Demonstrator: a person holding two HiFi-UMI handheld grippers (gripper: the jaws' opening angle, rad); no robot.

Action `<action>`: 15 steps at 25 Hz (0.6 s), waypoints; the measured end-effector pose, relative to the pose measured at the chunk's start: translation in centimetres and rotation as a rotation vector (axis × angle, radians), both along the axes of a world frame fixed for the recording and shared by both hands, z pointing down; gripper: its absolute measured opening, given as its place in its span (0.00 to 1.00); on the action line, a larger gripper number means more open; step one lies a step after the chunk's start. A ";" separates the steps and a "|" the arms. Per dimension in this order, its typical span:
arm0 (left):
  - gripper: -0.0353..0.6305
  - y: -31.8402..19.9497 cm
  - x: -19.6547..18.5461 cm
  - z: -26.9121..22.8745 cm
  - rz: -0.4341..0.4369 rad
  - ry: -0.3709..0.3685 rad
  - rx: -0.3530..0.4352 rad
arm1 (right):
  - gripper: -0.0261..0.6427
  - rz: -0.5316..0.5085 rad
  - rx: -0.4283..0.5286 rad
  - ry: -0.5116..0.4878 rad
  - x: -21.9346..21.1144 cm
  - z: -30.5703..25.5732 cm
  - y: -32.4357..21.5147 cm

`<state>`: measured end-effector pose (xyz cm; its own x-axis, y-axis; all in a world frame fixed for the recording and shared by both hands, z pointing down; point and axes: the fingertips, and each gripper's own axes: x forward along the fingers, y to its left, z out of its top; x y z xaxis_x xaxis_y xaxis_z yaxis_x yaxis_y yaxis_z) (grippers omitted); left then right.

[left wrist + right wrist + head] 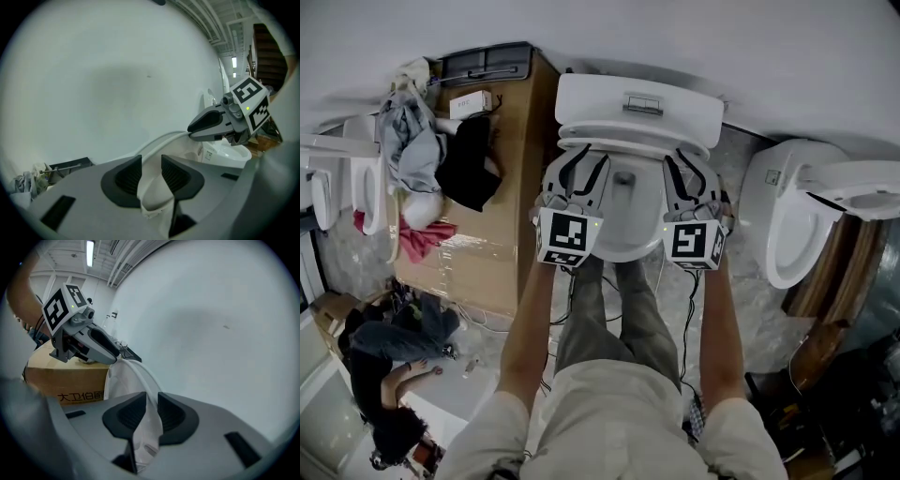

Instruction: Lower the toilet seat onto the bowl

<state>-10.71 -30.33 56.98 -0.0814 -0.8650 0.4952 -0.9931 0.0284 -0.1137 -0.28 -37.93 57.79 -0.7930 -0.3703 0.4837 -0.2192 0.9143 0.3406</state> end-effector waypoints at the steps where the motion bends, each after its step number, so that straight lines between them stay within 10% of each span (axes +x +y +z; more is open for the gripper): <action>1: 0.27 0.2 0.1 0.1 -0.003 -0.003 -0.003 | 0.17 -0.006 0.000 -0.002 0.1 0.0 0.3; 15: 0.29 4.4 2.4 0.6 -0.057 -0.047 -0.026 | 0.17 -0.089 0.002 -0.002 2.8 0.4 4.9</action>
<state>-8.27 -25.94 57.54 -0.1542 -0.8454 0.5114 -0.9834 0.0813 -0.1620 2.53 -33.03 58.21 -0.8241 -0.2989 0.4812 -0.1376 0.9297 0.3418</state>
